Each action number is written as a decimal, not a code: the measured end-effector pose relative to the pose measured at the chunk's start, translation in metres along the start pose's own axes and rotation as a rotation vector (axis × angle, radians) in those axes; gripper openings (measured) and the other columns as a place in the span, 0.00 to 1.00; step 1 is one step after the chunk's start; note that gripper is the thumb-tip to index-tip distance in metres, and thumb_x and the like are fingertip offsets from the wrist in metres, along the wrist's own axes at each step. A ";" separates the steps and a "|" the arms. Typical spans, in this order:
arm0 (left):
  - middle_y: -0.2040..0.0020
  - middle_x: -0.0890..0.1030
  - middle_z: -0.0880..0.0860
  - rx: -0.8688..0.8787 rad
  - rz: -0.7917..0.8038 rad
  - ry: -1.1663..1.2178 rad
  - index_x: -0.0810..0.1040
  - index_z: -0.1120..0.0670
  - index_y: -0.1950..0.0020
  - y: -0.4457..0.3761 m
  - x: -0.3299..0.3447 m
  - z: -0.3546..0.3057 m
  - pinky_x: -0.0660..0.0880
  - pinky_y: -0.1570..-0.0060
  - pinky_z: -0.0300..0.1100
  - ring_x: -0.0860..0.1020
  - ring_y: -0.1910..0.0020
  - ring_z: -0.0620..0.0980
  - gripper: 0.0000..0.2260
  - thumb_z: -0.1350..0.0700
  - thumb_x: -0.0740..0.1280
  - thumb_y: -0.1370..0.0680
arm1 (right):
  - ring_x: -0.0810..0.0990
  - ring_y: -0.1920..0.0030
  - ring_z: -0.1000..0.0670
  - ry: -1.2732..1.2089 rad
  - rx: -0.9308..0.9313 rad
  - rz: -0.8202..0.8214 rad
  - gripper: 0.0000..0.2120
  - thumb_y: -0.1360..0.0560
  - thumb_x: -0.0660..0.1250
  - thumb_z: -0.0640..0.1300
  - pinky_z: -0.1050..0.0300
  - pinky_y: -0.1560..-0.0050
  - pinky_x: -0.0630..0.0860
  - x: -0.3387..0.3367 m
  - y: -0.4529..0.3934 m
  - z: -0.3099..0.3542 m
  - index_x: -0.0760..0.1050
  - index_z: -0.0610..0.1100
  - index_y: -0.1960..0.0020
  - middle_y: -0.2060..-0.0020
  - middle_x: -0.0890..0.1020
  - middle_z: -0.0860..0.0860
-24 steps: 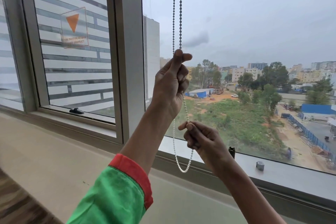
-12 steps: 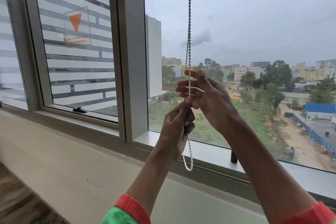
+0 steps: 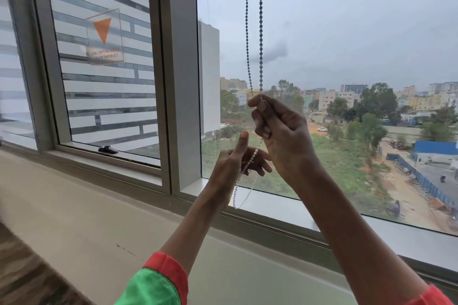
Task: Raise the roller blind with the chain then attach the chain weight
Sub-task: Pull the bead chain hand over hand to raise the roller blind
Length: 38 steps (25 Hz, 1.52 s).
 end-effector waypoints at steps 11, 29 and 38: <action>0.64 0.82 0.52 0.214 -0.001 0.312 0.79 0.59 0.47 -0.049 0.014 -0.113 0.75 0.65 0.37 0.79 0.66 0.46 0.20 0.46 0.55 0.19 | 0.69 0.71 0.59 0.063 0.107 -0.018 0.07 0.26 0.64 0.39 0.71 0.67 0.66 -0.032 0.057 -0.056 0.81 0.43 0.57 0.72 0.76 0.57; 0.78 0.63 0.46 0.100 0.013 0.486 0.77 0.51 0.67 -0.006 0.025 -0.029 0.55 0.74 0.37 0.54 0.74 0.46 0.14 0.49 0.61 0.24 | 0.83 0.59 0.50 -0.011 0.251 -0.023 0.17 0.24 0.58 0.49 0.57 0.53 0.80 -0.045 0.026 -0.045 0.81 0.38 0.51 0.61 0.86 0.47; 0.73 0.63 0.47 0.052 0.062 0.452 0.76 0.51 0.66 0.011 0.029 -0.002 0.59 0.76 0.32 0.59 0.76 0.42 0.12 0.48 0.62 0.24 | 0.80 0.68 0.51 -0.073 0.157 -0.003 0.16 0.20 0.56 0.44 0.59 0.63 0.79 0.005 -0.038 0.023 0.76 0.33 0.44 0.64 0.82 0.44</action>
Point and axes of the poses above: each hand's wrist, its own y-axis away from the middle knuckle, its own x-axis out of the palm, z = x × y, the point moved 8 cm from there along -y, towards the middle knuckle
